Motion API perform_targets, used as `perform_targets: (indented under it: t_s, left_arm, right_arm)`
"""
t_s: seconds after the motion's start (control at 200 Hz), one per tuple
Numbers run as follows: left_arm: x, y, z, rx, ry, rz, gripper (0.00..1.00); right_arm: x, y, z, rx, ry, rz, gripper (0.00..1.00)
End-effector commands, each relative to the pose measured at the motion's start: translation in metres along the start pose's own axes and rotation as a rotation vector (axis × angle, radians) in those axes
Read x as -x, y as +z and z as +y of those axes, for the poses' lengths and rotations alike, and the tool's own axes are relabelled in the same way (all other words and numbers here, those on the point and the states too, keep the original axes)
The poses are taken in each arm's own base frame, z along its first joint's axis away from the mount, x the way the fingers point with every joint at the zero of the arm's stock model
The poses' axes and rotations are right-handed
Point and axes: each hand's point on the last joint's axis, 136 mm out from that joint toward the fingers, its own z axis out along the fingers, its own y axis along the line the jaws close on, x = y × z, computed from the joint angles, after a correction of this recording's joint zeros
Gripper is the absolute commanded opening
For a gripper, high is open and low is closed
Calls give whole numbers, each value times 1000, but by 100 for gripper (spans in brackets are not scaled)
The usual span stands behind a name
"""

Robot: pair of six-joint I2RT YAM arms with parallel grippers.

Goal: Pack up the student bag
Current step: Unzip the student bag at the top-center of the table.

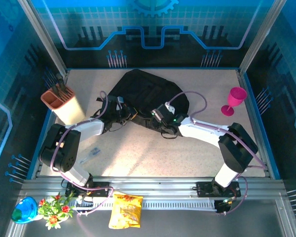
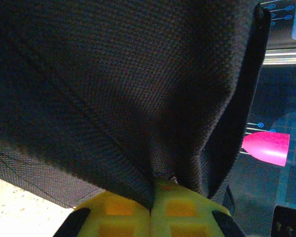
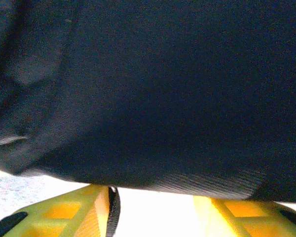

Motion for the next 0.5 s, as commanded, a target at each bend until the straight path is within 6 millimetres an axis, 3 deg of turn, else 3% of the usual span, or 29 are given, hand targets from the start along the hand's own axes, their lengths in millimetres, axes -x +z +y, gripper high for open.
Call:
perform_targets:
  t_s: [0.0,0.12,0.29,0.495]
  left_arm:
    - [0,-2,-16,-38,49,23,1]
    - [1,-1,-16,-35,48,23,1]
    - [1,-1,-16,-35,47,27,1]
    - [0,-1,-16,-35,46,31,1]
  right_arm:
    - [0,-5,-22,-70,-29,-22,46]
    - [-2,-6,-5,0,-88,2,45]
    - [-4,-13,25,72,-183,-14,54]
    - [-7,-4,19,7,-208,-12,55]
